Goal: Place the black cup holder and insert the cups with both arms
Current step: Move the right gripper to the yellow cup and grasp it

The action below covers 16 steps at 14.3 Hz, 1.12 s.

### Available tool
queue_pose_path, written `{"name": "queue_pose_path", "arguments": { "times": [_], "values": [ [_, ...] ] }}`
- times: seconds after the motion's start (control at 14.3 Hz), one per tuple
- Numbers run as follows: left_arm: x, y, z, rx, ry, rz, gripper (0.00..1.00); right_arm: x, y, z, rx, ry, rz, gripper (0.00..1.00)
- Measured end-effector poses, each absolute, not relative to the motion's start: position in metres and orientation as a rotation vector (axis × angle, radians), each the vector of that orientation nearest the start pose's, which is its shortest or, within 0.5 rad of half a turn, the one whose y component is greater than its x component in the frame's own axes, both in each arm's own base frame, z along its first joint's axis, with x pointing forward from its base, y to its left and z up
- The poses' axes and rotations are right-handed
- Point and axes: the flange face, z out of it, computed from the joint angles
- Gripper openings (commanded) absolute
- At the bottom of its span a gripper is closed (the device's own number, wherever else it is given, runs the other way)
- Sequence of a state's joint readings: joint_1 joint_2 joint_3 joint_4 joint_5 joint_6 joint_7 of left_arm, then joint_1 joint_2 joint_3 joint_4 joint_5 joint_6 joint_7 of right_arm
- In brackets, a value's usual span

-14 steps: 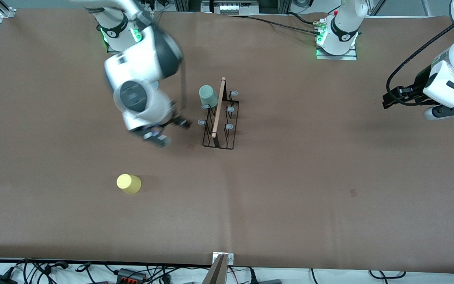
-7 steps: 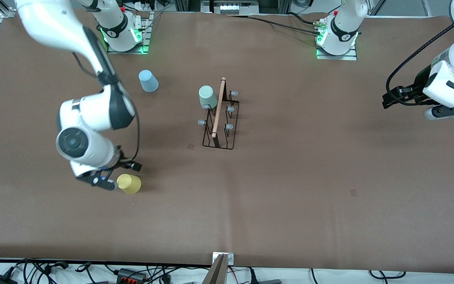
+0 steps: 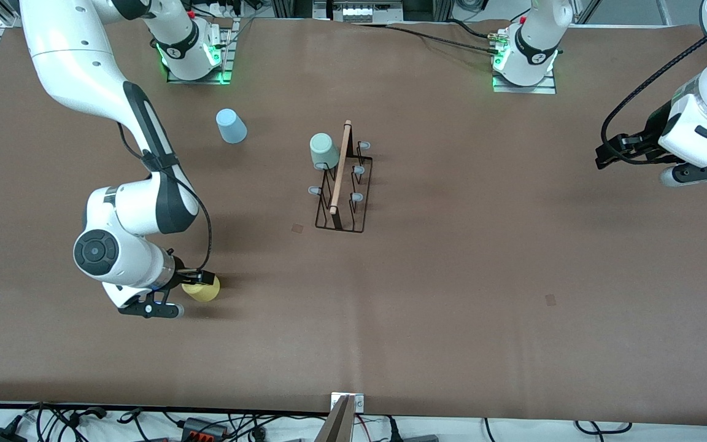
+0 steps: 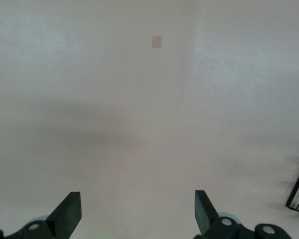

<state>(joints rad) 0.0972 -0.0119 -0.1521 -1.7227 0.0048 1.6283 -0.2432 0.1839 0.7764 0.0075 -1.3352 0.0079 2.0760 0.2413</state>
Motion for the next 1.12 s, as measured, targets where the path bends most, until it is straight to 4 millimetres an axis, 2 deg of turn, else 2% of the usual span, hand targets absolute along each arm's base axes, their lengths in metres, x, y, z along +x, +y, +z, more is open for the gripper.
{"name": "queue_pose_path", "arguments": {
  "times": [0.42, 0.77, 1.12],
  "values": [
    [0.549, -0.028, 0.564, -3.106, -0.297, 0.126, 1.00, 0.724, 0.139, 0.251, -3.133, 0.019, 0.070, 1.00],
    [0.549, -0.027, 0.564, -3.106, -0.300, 0.126, 1.00, 0.727, 0.124, 0.240, -3.131, -0.023, 0.068, 1.00],
    [0.549, -0.027, 0.564, -3.106, -0.302, 0.126, 1.00, 0.729, 0.124, 0.232, -3.129, -0.022, 0.050, 1.00]
  ]
}}
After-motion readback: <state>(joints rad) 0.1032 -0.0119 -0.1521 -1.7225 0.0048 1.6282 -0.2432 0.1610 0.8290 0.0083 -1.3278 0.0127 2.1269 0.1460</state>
